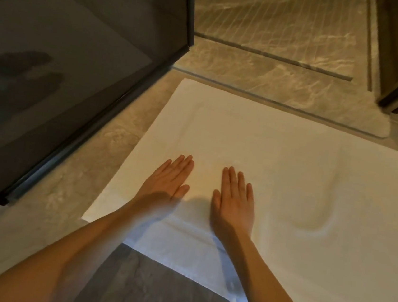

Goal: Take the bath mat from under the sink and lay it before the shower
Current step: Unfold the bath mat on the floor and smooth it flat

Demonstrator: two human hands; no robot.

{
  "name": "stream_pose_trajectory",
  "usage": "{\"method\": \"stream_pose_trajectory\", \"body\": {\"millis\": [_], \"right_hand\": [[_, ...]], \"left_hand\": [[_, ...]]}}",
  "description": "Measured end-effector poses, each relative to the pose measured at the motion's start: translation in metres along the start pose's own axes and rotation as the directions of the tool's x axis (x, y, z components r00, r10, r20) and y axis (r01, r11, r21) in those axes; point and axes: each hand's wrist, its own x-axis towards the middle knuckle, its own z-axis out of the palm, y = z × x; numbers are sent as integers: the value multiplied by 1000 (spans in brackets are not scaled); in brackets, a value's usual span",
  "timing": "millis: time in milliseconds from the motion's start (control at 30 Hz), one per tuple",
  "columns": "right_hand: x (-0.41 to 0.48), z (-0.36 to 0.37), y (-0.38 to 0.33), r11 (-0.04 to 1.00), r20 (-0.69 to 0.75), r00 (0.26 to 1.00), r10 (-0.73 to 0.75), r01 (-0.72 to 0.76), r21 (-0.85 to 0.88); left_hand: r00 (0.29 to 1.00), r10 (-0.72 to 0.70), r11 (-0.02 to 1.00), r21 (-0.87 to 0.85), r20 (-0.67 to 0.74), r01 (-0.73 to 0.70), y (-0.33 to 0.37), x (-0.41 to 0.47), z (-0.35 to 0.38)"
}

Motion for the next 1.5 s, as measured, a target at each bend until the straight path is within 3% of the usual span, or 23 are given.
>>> {"method": "stream_pose_trajectory", "body": {"millis": [200, 367, 433, 533, 667, 900, 1167, 1267, 1400, 1500], "right_hand": [[-42, -21, 85, 975, -56, 975, 215, -217, -43], [-47, -32, 86, 954, -63, 952, 299, -301, -17], [-46, -35, 62, 969, -84, 966, 246, -244, 31], [-53, -22, -2, 995, -70, 996, 53, -47, 93], [-50, 1, -66, 994, -29, 999, -32, 35, 103], [-63, 10, -34, 994, 22, 995, -102, 100, 51], [-95, -14, 78, 994, -38, 994, 102, -103, -34], [-101, -20, 90, 983, -53, 982, 180, -181, -13], [-97, -26, 82, 978, -69, 978, 195, -189, 85], [-82, -45, 78, 972, -129, 978, 164, -138, 191]], "left_hand": [[996, -92, 996, 1, 15, 92, -61, -46, -4], [988, -142, 990, 5, 66, 142, -57, -48, -15], [993, -119, 993, 28, 22, 119, -39, -49, -20], [999, 49, 998, 35, 18, -50, 1, -47, -15], [996, 63, 991, 111, 57, -69, 39, -40, -1], [995, 55, 996, 66, 83, -61, 18, -55, 9], [987, -154, 987, 61, 49, 151, -46, -85, 2], [986, -157, 987, 40, 63, 155, -46, -84, 0], [982, -173, 985, 0, 70, 173, -40, -85, -8], [995, -98, 994, 49, 23, 97, -27, -64, -21]]}}
